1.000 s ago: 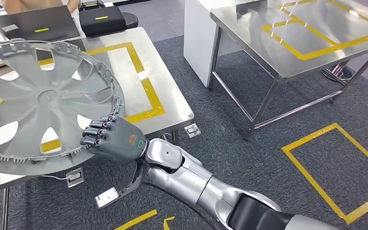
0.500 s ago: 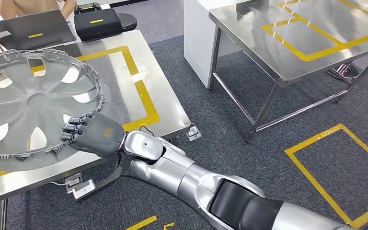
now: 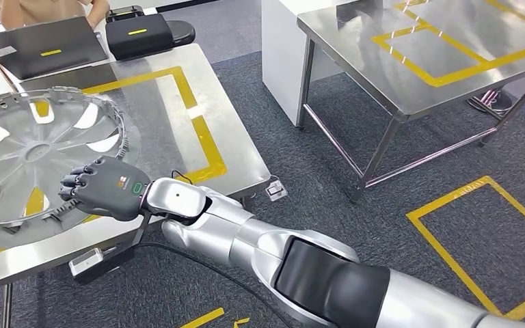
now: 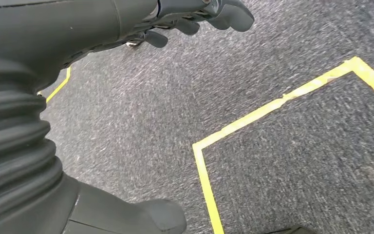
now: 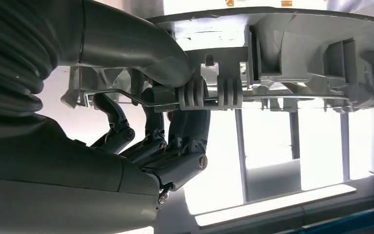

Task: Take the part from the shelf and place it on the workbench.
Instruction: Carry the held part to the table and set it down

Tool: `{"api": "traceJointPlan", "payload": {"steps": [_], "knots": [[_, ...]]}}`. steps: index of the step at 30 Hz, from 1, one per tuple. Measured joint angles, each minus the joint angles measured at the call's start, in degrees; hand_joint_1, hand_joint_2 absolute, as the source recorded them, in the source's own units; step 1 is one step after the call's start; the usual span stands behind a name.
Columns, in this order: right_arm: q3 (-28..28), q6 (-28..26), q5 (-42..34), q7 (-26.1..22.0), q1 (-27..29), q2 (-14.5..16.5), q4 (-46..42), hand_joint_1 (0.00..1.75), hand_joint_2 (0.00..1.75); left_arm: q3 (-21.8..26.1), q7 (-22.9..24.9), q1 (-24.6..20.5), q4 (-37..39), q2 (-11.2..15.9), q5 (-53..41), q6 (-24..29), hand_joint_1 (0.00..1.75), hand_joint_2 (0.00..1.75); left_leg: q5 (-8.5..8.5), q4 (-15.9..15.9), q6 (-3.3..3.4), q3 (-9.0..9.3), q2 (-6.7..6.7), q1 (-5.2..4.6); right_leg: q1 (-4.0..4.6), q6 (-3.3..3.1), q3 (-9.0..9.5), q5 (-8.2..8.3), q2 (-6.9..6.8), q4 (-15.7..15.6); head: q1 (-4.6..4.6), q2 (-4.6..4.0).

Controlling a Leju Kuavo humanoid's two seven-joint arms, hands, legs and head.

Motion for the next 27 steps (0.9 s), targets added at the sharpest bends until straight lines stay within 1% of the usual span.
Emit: {"api": "traceJointPlan", "payload": {"steps": [3,10,15,17,19,25,27], "knots": [[1.5,0.3,-3.4,3.0,-1.9,0.2,1.3,1.75,1.75,-0.6,-0.2,-0.4,0.0,-0.1,-0.7,0.3,0.0,1.75,0.0,0.1,0.01,0.0,-0.01,-0.01,-0.01,0.11,0.14,0.07,0.0,-0.1,0.01,-0.01],[2.8,0.6,-6.2,6.1,-4.8,0.2,3.7,1.75,1.75,-1.6,-0.7,-0.8,0.1,-0.3,-1.5,0.3,0.0,1.75,-0.01,0.1,0.04,0.0,0.0,-0.01,-0.01,0.25,0.31,0.2,0.02,-0.4,0.02,-0.01],[4.8,1.2,-10.7,12.1,-7.2,0.2,5.5,1.75,1.75,-1.9,-1.4,-0.9,0.2,-0.4,-1.2,0.4,0.0,1.75,-0.04,0.2,0.09,-0.04,-0.01,-0.01,-0.01,0.29,0.36,0.22,0.01,-0.5,0.03,-0.02],[5.4,1.1,-11.7,13.0,-8.0,0.2,6.5,0.87,0.87,-2.1,-1.6,-0.8,0.3,-0.4,-1.4,0.4,0.0,1.75,-0.05,0.2,0.11,-0.04,0.0,-0.01,-0.01,0.32,0.38,0.24,0.02,-0.6,0.03,-0.01],[5.9,0.4,-12.0,12.7,-8.7,0.2,7.6,0.0,0.0,-2.2,-1.6,-0.8,0.3,-0.4,-2.0,0.7,0.0,1.75,-0.06,0.2,0.12,-0.04,0.03,-0.01,-0.01,0.34,0.37,0.26,0.05,-0.6,0.04,0.0],[6.2,-2.1,-12.1,11.8,-10.8,0.2,10.7,0.0,0.0,-3.0,-1.6,-0.7,0.3,-0.4,-3.6,5.0,0.0,1.75,-0.1,0.2,0.19,0.0,0.03,-0.01,-0.01,0.35,0.43,0.25,0.04,-0.7,0.03,-0.01],[6.2,-2.2,-12.1,11.7,-11.0,0.2,11.3,0.0,0.0,-3.1,-1.6,-0.7,0.3,-0.4,-3.6,5.4,0.0,0.87,-0.11,0.2,0.19,0.01,0.03,-0.01,-0.01,0.35,0.44,0.25,0.05,-0.7,0.04,-0.01]]}}
